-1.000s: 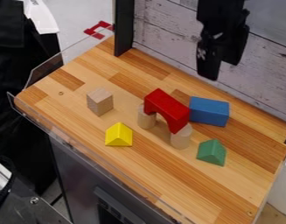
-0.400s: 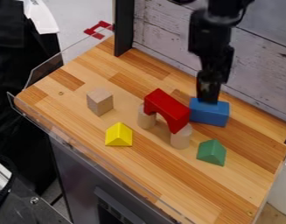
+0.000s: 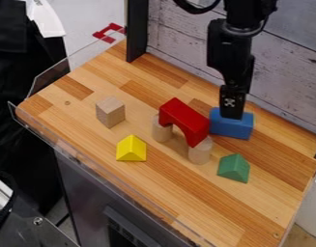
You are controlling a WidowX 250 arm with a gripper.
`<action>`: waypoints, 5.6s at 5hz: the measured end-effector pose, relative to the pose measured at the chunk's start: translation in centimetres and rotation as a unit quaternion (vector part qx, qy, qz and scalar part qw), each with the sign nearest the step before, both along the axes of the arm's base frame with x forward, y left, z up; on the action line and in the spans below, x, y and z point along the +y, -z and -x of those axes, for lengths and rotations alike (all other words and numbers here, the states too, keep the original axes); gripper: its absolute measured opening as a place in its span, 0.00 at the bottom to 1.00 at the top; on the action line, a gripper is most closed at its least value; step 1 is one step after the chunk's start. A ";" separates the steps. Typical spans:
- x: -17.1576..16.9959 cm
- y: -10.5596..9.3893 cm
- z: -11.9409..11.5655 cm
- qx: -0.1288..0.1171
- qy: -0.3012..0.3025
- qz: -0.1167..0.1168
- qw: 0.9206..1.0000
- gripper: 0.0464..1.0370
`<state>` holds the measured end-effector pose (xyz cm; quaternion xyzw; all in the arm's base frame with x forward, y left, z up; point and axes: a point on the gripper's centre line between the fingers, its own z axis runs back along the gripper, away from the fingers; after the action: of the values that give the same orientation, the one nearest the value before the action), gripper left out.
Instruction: Put the blue rectangular block on top of the red arch
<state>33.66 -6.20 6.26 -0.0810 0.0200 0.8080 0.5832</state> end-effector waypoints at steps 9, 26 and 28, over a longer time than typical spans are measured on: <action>0.2 4.3 -1.1 0.055 -0.046 -0.015 0.997 0.63; 4.5 -1.9 6.1 0.092 0.244 0.008 0.965 0.52; 4.3 -1.5 5.6 0.092 0.232 0.004 0.968 0.87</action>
<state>28.02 -1.88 7.72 -0.0017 0.0952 0.6544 0.7502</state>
